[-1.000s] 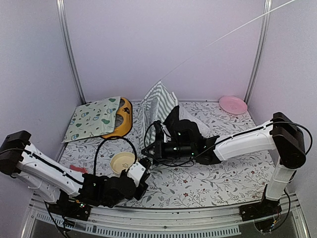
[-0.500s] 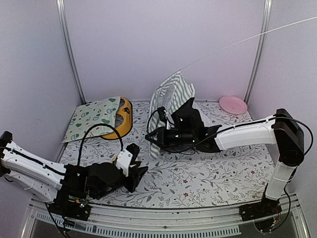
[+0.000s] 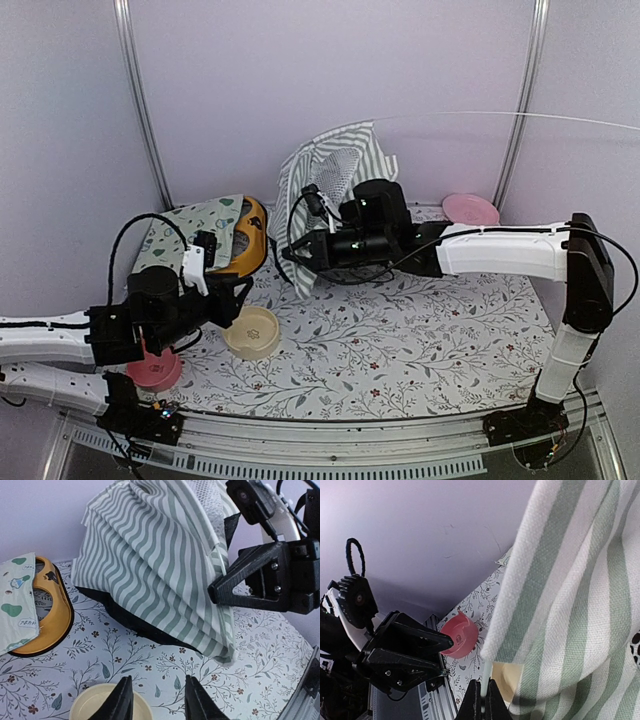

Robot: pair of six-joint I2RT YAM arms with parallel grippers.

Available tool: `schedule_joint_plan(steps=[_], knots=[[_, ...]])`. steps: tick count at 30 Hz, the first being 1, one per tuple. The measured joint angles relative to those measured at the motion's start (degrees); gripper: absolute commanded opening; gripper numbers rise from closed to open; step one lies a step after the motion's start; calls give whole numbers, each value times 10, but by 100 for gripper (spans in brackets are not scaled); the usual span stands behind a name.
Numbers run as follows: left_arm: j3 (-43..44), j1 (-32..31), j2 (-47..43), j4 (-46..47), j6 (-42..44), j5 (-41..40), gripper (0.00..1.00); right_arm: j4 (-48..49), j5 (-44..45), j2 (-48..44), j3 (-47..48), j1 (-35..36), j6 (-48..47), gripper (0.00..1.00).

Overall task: Set up the pet tent
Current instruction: Insert the tent pole into the pole socket of the pet tent.

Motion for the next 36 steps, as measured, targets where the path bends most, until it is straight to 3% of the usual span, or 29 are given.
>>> schedule_joint_plan(steps=[5, 9, 15, 23, 29, 36], knots=[[-33, 18, 2, 56, 30, 90, 44, -35, -2, 0, 46, 0, -23, 0], [-69, 10, 34, 125, 56, 116, 48, -47, -1, 0, 78, 0, -16, 0], [-76, -45, 113, 246, 126, 75, 46, -51, 19, 0, 102, 0, 13, 0], [-74, -109, 212, 408, 239, -43, 42, -50, 52, 1, 102, 0, 57, 0], [-74, -112, 249, 525, 314, -95, 41, -46, 63, 1, 103, 0, 77, 0], [-54, -86, 269, 563, 333, -91, 38, -37, 69, 1, 103, 0, 92, 0]])
